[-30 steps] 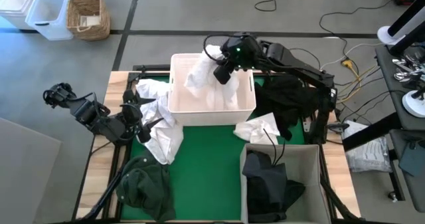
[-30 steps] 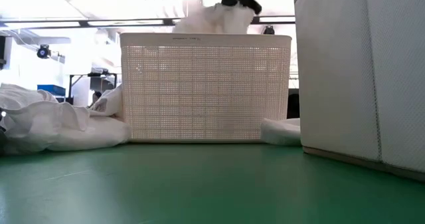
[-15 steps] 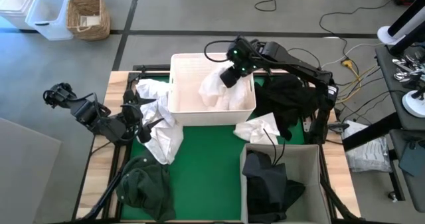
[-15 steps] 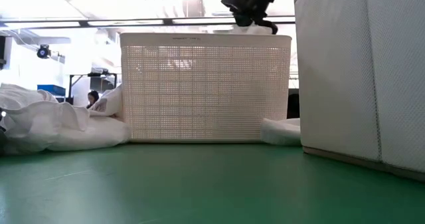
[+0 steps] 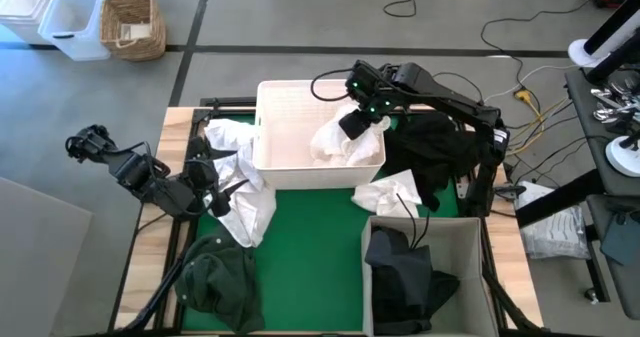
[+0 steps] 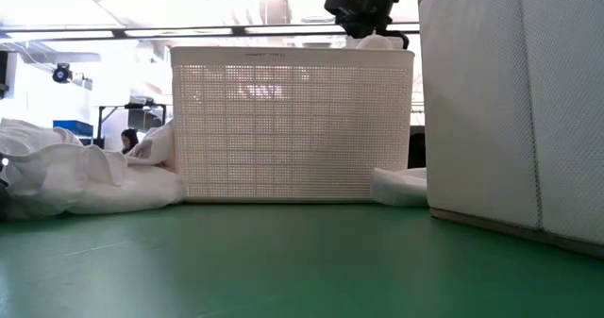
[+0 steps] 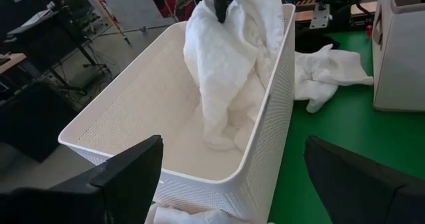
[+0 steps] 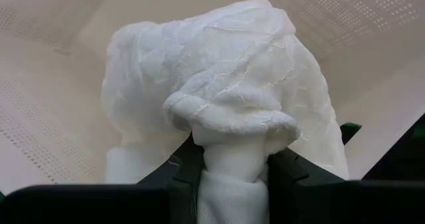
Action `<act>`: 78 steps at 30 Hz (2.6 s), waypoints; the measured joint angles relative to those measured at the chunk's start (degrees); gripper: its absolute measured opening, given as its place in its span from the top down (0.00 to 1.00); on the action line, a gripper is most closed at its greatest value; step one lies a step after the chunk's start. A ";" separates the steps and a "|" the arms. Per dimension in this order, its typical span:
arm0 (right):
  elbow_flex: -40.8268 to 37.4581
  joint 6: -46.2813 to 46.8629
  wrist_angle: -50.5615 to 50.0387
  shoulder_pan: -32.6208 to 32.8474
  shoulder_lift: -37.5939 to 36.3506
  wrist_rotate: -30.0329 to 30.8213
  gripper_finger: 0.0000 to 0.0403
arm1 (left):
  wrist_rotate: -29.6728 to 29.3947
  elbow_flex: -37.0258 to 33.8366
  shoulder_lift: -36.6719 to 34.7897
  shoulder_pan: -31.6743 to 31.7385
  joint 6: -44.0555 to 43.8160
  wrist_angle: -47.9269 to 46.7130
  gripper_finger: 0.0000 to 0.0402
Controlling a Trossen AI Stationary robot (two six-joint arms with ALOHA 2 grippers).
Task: Pick and place trash into bin
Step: Put the white cloth into the white plastic storage bin, then put the green cloth into the white fabric storage bin
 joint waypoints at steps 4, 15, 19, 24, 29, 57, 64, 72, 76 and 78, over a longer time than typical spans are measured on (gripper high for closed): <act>0.00 -0.06 0.16 0.00 0.00 0.17 0.78 | -0.02 0.00 0.00 -0.01 0.00 -0.02 0.16; 0.00 -0.04 1.45 0.01 0.00 2.01 0.39 | 0.00 0.00 0.00 0.00 0.00 -0.24 0.16; 0.34 -0.02 2.97 0.04 0.00 1.99 0.36 | -0.02 0.00 0.00 0.00 0.00 -0.22 0.16; 1.92 -0.29 6.12 0.04 -0.04 1.97 0.36 | 0.00 0.00 0.00 -0.02 0.00 -0.20 0.16; 4.88 -4.60 9.83 1.51 -0.11 1.93 0.41 | 0.00 0.00 0.00 -0.01 -0.02 -0.12 0.16; 9.67 -26.25 11.66 36.39 -4.72 1.99 0.74 | 23.21 10.33 12.70 -0.02 -17.54 -17.39 0.16; 9.22 -26.53 10.68 40.52 -4.39 2.05 0.74 | 33.89 9.64 16.06 -0.48 -21.88 -19.67 0.16; 9.04 -24.01 8.91 42.78 -4.39 2.14 0.77 | 40.34 9.55 19.29 -4.03 -27.65 -19.70 0.16; 9.01 -20.65 6.33 43.73 -4.39 2.24 0.77 | 41.57 9.60 20.79 -5.98 -32.72 -20.69 0.16; 9.01 -18.36 5.06 44.33 -4.39 3.74 0.77 | 42.26 9.60 21.47 -6.95 -35.40 -21.05 0.16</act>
